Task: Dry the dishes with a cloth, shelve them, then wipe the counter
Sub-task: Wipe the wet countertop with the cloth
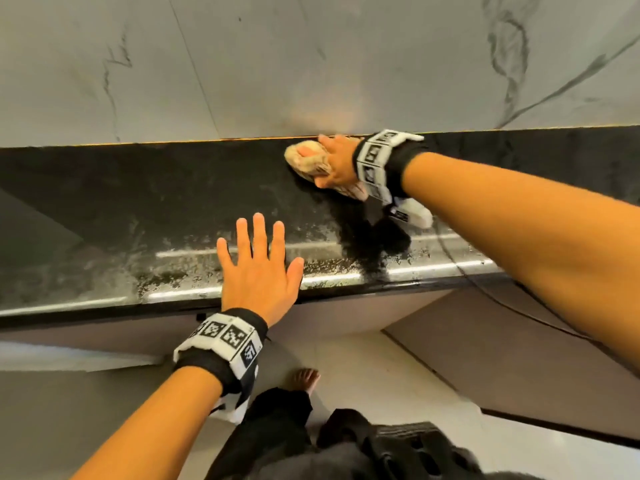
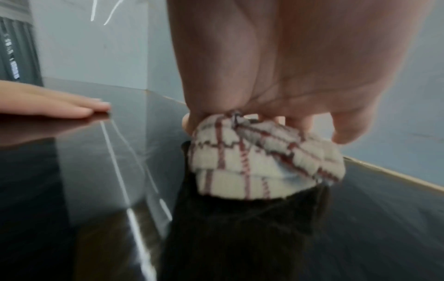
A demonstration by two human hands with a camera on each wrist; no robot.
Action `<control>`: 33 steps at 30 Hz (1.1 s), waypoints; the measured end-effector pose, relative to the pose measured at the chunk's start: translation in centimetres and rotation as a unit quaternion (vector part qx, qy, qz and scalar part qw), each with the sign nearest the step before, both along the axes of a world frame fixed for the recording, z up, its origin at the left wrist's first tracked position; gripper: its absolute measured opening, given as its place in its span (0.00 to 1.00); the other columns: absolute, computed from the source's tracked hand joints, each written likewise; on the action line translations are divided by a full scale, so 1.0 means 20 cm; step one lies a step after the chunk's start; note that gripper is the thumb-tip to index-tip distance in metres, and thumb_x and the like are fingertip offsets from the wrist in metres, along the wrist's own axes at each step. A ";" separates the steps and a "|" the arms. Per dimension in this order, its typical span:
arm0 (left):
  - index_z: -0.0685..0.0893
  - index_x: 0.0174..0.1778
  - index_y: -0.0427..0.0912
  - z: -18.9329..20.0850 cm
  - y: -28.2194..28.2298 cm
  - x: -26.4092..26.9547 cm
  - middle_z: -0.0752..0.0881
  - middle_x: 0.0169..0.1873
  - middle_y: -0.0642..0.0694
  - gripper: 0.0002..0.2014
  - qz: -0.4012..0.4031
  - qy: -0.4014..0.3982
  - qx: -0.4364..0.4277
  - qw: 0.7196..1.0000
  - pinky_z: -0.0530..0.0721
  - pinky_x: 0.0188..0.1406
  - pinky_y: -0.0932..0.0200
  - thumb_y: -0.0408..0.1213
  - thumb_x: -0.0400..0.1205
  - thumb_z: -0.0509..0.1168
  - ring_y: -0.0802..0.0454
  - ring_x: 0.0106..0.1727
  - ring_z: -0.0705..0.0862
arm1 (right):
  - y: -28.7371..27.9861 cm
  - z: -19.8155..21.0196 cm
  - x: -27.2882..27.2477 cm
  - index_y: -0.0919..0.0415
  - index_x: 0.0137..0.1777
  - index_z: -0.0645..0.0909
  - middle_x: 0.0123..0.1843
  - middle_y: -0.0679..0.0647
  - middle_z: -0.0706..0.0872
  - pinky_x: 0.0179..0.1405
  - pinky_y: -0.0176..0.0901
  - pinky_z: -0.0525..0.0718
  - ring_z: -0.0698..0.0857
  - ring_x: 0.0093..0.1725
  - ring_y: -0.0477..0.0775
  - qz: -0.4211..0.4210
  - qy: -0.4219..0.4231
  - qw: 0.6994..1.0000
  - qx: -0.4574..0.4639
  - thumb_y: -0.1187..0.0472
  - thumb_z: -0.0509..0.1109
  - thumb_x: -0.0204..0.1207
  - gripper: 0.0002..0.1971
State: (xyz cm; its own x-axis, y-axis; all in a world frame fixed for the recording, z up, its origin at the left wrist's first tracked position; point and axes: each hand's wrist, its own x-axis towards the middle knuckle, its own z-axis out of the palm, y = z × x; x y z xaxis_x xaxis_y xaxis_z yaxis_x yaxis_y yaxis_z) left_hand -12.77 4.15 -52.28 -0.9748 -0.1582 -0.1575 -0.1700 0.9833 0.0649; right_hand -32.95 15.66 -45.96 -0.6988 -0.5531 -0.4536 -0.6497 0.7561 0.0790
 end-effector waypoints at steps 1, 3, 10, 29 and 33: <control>0.46 0.83 0.47 0.00 0.00 0.00 0.45 0.83 0.41 0.40 -0.001 0.001 -0.001 1.000 0.45 0.79 0.33 0.60 0.74 0.24 0.39 0.84 0.42 | -0.03 -0.03 -0.06 0.50 0.83 0.50 0.83 0.62 0.55 0.79 0.57 0.59 0.59 0.80 0.67 0.010 -0.006 1.000 -0.008 0.44 0.60 0.79 0.35; 0.47 0.83 0.47 0.01 0.00 0.00 0.46 0.83 0.41 0.39 -0.003 0.004 -0.004 1.000 0.46 0.79 0.33 0.60 0.76 0.27 0.39 0.84 0.44 | 0.01 -0.05 -0.15 0.50 0.82 0.53 0.83 0.60 0.56 0.80 0.55 0.59 0.60 0.80 0.66 0.021 -0.025 0.999 -0.023 0.42 0.62 0.77 0.36; 0.50 0.83 0.48 -0.02 0.01 0.00 0.48 0.83 0.41 0.31 0.003 0.033 -0.020 0.999 0.48 0.79 0.33 0.55 0.84 0.45 0.39 0.84 0.46 | 0.70 -0.03 -0.13 0.59 0.82 0.54 0.81 0.63 0.60 0.79 0.51 0.59 0.63 0.79 0.67 -0.173 -0.008 0.983 -0.053 0.53 0.65 0.80 0.35; 0.61 0.79 0.47 0.11 0.65 -0.11 0.53 0.82 0.44 0.24 -0.043 0.043 0.090 0.994 0.48 0.77 0.31 0.46 0.85 0.46 0.44 0.83 0.48 | 1.30 -0.11 0.71 0.48 0.68 0.69 0.62 0.58 0.80 0.62 0.60 0.77 0.79 0.63 0.65 -0.266 0.129 0.945 -0.136 0.35 0.57 0.65 0.32; 0.54 0.82 0.47 0.14 0.82 -0.26 0.47 0.84 0.45 0.26 -0.037 -0.021 0.085 0.995 0.43 0.80 0.34 0.48 0.86 0.45 0.44 0.84 0.43 | 1.44 -0.03 0.50 0.58 0.71 0.68 0.70 0.63 0.75 0.68 0.62 0.71 0.75 0.69 0.67 -0.408 0.077 0.903 -0.109 0.32 0.60 0.69 0.37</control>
State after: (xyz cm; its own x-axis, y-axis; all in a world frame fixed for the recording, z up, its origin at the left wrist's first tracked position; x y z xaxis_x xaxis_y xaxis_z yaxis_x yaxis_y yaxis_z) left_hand -18.04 20.52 -49.56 -0.9749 -0.0534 -0.2160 -0.1029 0.9689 0.2252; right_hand -22.88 44.43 -46.64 -0.9597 0.1107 -0.2583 0.1373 0.9867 -0.0873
